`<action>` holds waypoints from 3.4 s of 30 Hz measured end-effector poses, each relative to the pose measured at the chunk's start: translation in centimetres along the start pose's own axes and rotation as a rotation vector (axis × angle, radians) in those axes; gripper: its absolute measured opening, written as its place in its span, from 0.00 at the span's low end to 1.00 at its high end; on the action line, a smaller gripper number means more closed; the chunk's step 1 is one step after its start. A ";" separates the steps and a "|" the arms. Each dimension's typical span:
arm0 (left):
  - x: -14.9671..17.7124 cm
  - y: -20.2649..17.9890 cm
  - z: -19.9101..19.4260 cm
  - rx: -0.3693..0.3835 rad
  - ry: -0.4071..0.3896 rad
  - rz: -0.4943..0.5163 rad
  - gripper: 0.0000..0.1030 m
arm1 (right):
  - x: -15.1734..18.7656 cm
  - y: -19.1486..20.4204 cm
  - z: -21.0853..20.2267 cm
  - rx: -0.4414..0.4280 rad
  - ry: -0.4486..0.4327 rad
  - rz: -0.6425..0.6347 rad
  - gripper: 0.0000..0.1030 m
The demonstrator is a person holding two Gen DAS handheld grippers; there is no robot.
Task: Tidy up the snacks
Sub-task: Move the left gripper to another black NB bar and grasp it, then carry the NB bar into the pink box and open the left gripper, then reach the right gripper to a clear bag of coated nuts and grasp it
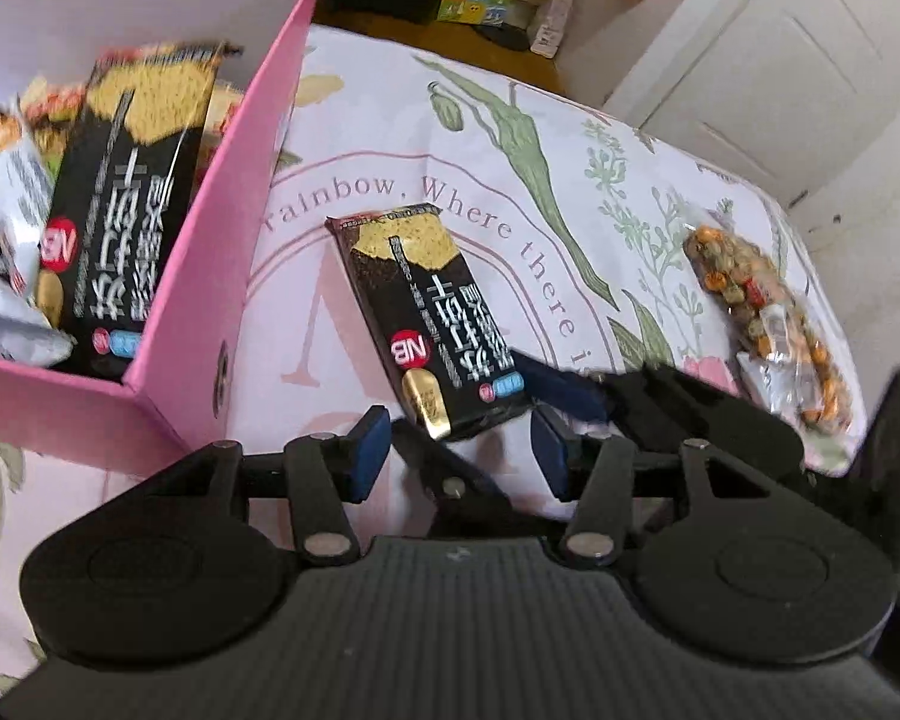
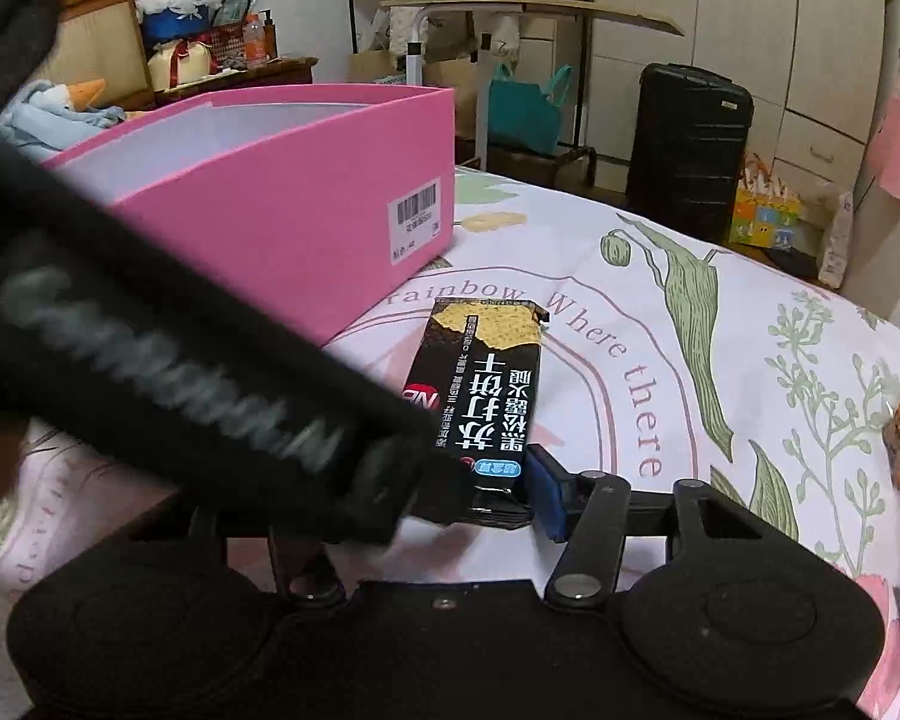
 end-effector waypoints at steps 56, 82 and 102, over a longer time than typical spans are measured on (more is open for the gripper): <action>-4.6 12.7 -17.7 -0.143 -0.061 -0.133 0.46 | -10.9 16.1 -3.1 -0.332 0.028 -0.302 0.57; -3.7 14.7 -16.8 -0.221 -0.048 -0.098 0.52 | -11.0 8.6 -5.2 -0.272 0.042 -0.067 0.72; -7.1 -4.9 -10.9 0.087 0.041 0.247 0.54 | -9.2 -12.6 -14.3 0.129 0.079 0.226 0.72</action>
Point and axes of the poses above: each gripper's, at about its wrist camera, not at the fingertips, and z roughly the way its jaws point, y to its left, x to its underside, the point moved 10 cm from there along z, roughly the way its jaws point, and after that the axes turned 11 degrees about z, right-handed, at the moved point
